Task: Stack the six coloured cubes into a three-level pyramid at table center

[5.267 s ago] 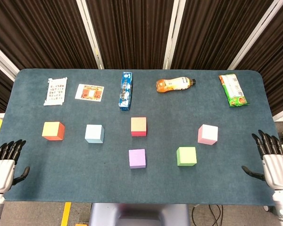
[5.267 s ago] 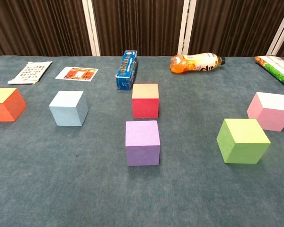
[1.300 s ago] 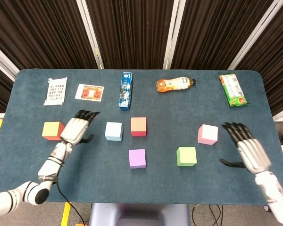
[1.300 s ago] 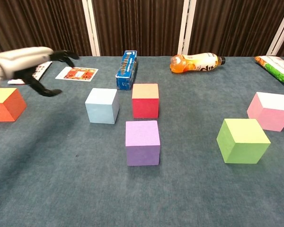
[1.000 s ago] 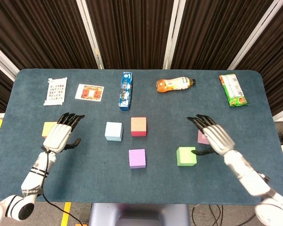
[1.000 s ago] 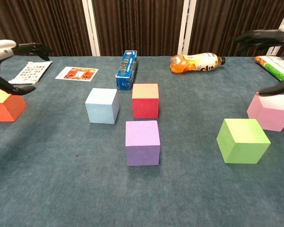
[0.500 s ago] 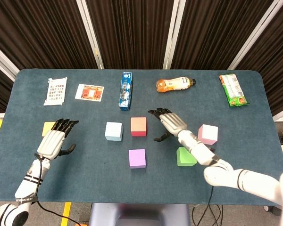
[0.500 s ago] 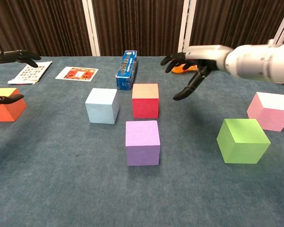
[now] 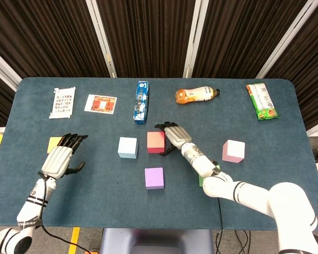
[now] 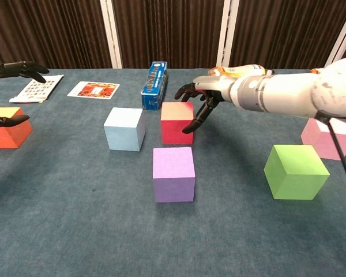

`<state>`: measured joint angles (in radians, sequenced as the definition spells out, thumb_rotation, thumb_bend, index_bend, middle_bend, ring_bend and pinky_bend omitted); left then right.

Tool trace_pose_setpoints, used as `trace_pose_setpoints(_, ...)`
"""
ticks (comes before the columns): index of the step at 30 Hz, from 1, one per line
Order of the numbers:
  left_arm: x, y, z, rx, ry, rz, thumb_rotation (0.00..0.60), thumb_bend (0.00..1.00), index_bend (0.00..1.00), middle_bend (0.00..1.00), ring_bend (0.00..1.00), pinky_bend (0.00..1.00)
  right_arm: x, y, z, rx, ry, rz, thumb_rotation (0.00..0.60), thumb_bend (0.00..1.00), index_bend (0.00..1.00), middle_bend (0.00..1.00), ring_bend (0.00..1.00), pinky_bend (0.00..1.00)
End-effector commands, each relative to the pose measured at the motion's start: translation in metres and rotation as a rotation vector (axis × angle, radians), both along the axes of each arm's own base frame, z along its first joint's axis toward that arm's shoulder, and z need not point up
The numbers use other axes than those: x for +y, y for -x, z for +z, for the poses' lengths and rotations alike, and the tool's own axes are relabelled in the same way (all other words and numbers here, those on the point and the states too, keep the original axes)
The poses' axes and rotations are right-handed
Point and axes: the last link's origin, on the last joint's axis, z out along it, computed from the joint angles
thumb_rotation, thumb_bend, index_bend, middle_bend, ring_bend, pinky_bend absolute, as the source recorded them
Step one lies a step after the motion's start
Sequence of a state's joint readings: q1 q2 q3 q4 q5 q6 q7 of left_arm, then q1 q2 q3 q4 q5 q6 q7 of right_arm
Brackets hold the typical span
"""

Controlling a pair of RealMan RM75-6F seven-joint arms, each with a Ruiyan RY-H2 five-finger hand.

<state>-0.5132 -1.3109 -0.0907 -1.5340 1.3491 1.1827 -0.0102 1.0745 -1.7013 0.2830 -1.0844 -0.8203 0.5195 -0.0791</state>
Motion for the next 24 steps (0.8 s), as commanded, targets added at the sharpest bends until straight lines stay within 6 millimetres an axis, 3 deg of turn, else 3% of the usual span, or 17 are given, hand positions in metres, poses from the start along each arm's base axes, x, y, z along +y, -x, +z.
trace_pose_setpoints(1,0.001,0.002,0.001,-0.006,0.001,0.007,0.600,0.35,0.12,0.14,0.08,0.08,-0.003,-0.008,-0.011,-0.014,-0.013,-0.013,0.600,0.24,0.27,0.24,0.09,0.19)
trace_pose_setpoints(8,-0.001,0.006,0.005,-0.013,-0.010,0.013,0.600,0.35,0.12,0.13,0.08,0.08,-0.008,-0.011,-0.014,-0.017,0.035,-0.017,0.600,0.26,0.49,0.24,0.12,0.20)
trace_pose_setpoints(15,-0.002,0.005,0.005,-0.024,-0.006,0.011,0.600,0.35,0.12,0.13,0.07,0.08,0.000,-0.017,-0.008,-0.035,0.024,-0.013,0.600,0.26,0.50,0.24,0.13,0.20)
trace_pose_setpoints(24,-0.005,0.006,0.004,-0.033,0.001,0.014,0.600,0.35,0.12,0.12,0.07,0.08,0.007,-0.031,-0.020,-0.039,0.004,-0.016,0.600,0.26,0.50,0.24,0.13,0.20)
